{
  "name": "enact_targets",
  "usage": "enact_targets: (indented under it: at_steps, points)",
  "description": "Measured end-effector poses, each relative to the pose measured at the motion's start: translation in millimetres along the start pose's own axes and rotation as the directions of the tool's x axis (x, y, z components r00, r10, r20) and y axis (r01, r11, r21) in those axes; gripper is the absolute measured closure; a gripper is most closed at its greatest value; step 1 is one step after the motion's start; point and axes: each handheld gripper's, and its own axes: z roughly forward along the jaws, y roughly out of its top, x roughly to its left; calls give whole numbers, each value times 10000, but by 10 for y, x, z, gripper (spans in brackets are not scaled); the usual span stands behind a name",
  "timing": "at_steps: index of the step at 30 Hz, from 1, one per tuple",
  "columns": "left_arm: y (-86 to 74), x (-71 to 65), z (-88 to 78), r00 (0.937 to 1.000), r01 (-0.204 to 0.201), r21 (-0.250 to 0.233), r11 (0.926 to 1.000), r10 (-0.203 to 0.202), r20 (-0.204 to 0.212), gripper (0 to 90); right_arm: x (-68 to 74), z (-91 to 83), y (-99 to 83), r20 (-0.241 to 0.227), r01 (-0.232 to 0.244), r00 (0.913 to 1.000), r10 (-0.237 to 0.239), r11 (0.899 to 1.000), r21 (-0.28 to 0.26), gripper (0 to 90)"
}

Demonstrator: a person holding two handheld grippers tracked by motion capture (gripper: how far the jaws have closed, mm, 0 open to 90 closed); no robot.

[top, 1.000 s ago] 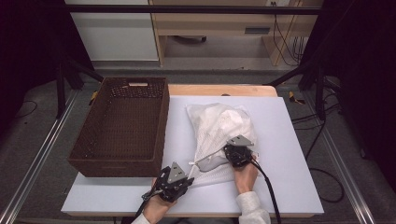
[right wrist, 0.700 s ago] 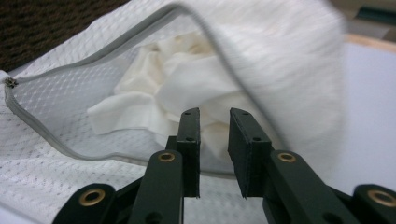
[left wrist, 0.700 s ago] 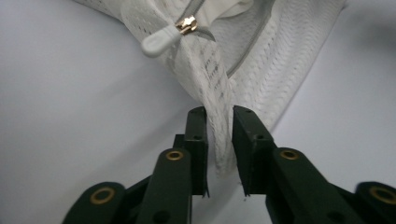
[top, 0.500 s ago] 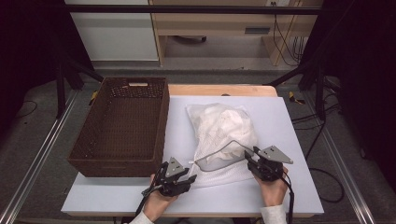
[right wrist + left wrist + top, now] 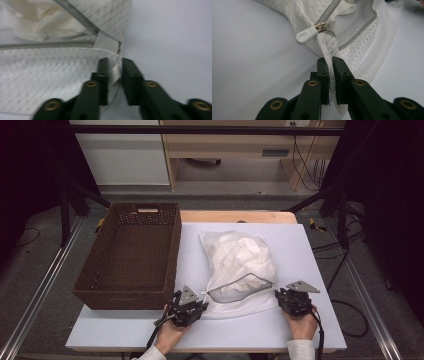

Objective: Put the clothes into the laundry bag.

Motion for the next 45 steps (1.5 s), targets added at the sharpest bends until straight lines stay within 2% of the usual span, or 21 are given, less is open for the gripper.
enact_targets:
  at_steps: [1,3,6,8,10,13,15,16,18,20,22,25,26,28,32,36,37,40,41,44,45]
  points:
    - [0,-1,-4,10000,-3,-3,10000,3,-8,843,3,-12,-3,-3,78,10000,-78,10000,-24,891]
    - [1,-1,-18,10000,-18,-33,10000,18,-22,848,5,-65,-5,-145,-137,9998,139,9998,125,900]
    - [-4,4,-55,10000,4,-88,10000,-5,-73,852,-17,-247,-54,-309,-254,9992,245,9993,-282,900]
    - [-17,14,-71,9999,87,-85,9999,-88,-118,858,-25,-414,-147,-449,-359,9984,337,9981,-497,900]
    - [-44,20,-77,9998,152,-35,9999,-152,-85,860,-21,-465,-242,-771,-434,9961,420,9989,-173,900]
    - [-85,38,-60,9997,158,110,9998,-156,-192,846,11,-437,-327,-867,-215,9960,232,9995,211,856]
    - [-70,49,-51,9996,214,-44,9998,-215,-182,728,14,-409,-289,-699,73,9975,-81,9999,-122,693]
    - [-55,54,-51,9997,195,-103,9998,-197,-137,638,21,-408,-259,-678,102,9976,-125,9994,-342,657]
    - [4,65,-45,9998,148,-299,9994,-151,-103,531,22,-392,-192,-665,115,9976,-168,9968,-793,579]
    - [74,71,-33,9998,172,-478,9987,-178,-106,504,20,-348,-137,-619,168,9978,-230,9950,-989,583]
    - [112,81,-12,9997,172,-451,9988,-180,-171,528,-3,-251,-89,-569,31,9983,-83,9959,-909,602]
    - [108,95,8,9994,132,-311,9994,-142,-316,717,-22,-93,-71,-776,-295,9966,270,9990,-324,711]
    - [100,96,11,9994,98,-206,9997,-105,-342,782,-16,-79,-73,-663,-192,9976,175,9995,-244,770]
    - [75,90,4,9995,-19,-154,9999,14,-331,834,-11,-109,-74,-563,-32,9984,22,9999,-169,900]
    - [37,52,-38,9993,-129,-99,9999,125,-362,856,-48,-166,-109,-701,-481,9964,475,9988,-69,900]
    - [-42,48,-88,9991,53,-112,9999,-58,-419,858,-74,-242,-172,-720,-381,9967,377,9993,-52,900]
    - [-73,50,-87,9990,-7,-54,10000,5,-452,858,-74,-257,-190,-760,-480,9959,484,9988,71,900]
    - [-123,70,-90,9993,97,-231,9997,-105,-350,818,-94,-284,-209,-729,-305,9969,289,9993,-205,900]
    - [-116,76,-104,9993,74,-342,9994,-87,-373,757,-97,-293,-204,-728,-289,9970,262,9989,-366,802]
    - [-64,46,-194,9991,-95,-876,9961,58,-427,570,-90,-334,-179,-662,-216,9977,149,9946,-1011,629]
    - [-42,25,-232,9984,-232,-1038,9943,176,-545,536,-91,-345,-169,-655,-217,9978,142,9930,-1159,568]
